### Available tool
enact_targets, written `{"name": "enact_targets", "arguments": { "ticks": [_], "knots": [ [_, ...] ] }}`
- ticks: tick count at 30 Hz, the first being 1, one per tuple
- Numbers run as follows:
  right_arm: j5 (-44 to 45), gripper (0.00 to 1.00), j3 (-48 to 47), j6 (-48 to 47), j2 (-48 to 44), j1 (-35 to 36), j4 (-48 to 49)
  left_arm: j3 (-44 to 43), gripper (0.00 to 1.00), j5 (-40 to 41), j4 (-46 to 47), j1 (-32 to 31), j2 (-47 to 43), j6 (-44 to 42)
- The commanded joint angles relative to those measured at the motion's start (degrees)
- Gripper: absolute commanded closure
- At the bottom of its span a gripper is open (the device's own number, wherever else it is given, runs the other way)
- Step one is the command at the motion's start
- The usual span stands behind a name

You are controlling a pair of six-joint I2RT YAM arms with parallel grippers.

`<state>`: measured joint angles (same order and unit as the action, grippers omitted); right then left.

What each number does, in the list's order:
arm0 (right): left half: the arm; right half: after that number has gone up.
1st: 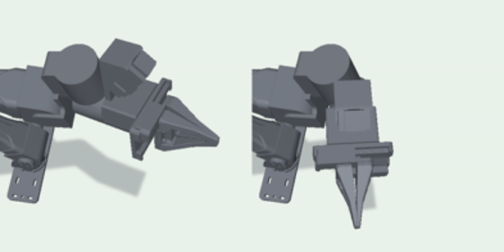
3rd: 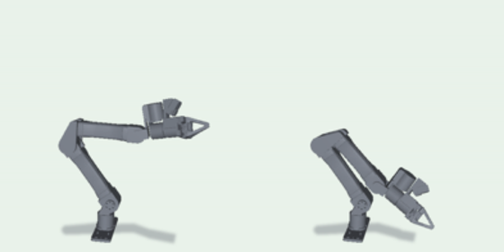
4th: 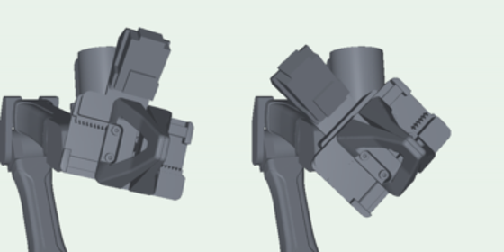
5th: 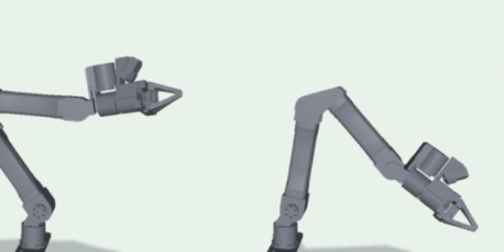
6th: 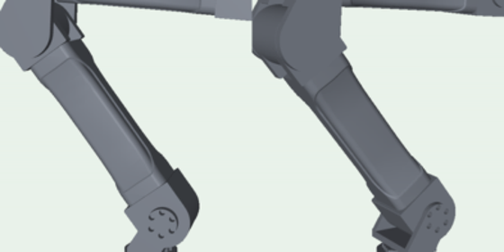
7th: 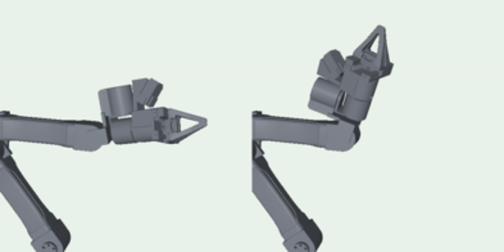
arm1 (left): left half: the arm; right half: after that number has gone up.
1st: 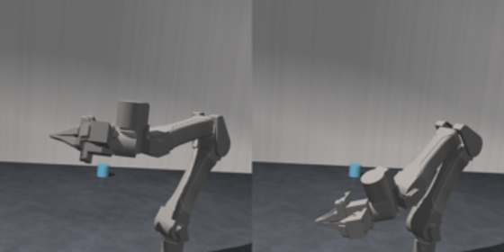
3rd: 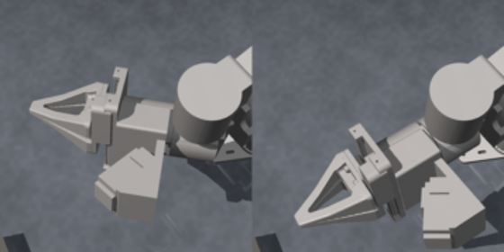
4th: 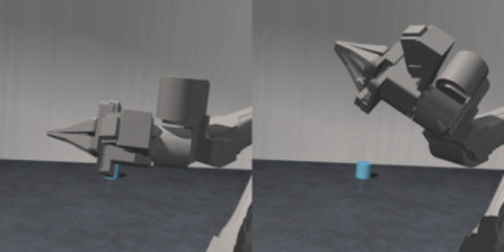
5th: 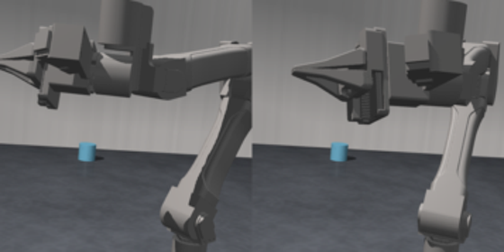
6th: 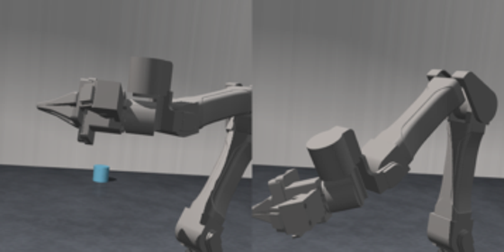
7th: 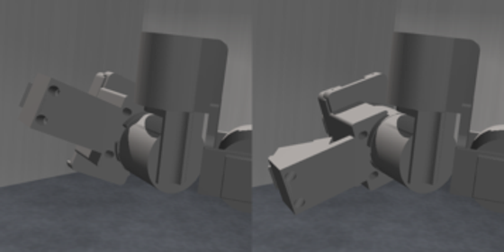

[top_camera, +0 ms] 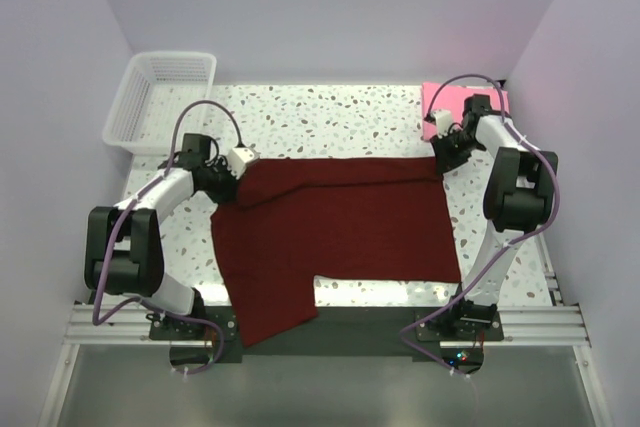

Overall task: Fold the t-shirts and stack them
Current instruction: Fold the tshirt

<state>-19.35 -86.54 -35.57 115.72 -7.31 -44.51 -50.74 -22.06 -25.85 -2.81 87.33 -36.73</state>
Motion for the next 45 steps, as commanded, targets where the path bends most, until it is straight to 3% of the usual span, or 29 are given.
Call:
{"name": "enact_targets", "arguments": {
  "ticks": [1,4,7,15,21,41,45],
  "knots": [
    [2.1,0.72,-0.1,-2.3,-2.3,-0.5,-2.0,-0.2,0.76,-1.0,-1.3,-0.2,-0.7,-1.5],
    [2.0,0.56,-1.8,-3.4,-3.1,-0.7,-4.4,-2.4,0.68,-1.9,-3.6,0.1,-2.0,-1.5],
    [0.6,0.53,-3.8,-4.2,-4.7,-0.6,-7.0,-5.8,0.63,-3.0,-5.0,0.3,-3.1,-0.5],
    [-1.3,0.54,-9.3,-3.5,-2.8,0.1,-10.8,-18.0,0.52,-5.4,-6.6,0.2,6.3,5.9],
    [-1.0,0.54,-11.3,-5.4,-1.1,2.3,-13.1,-25.8,0.5,-6.2,-6.8,-0.1,15.5,8.3],
    [3.4,0.59,-4.3,-9.1,2.9,4.6,-13.6,-28.0,0.48,-0.7,-6.3,-4.0,26.2,7.3],
    [3.8,0.6,-4.0,-9.4,2.7,4.6,-13.9,-27.8,0.55,-1.9,-6.9,-4.4,26.1,6.3]
  ]
}}
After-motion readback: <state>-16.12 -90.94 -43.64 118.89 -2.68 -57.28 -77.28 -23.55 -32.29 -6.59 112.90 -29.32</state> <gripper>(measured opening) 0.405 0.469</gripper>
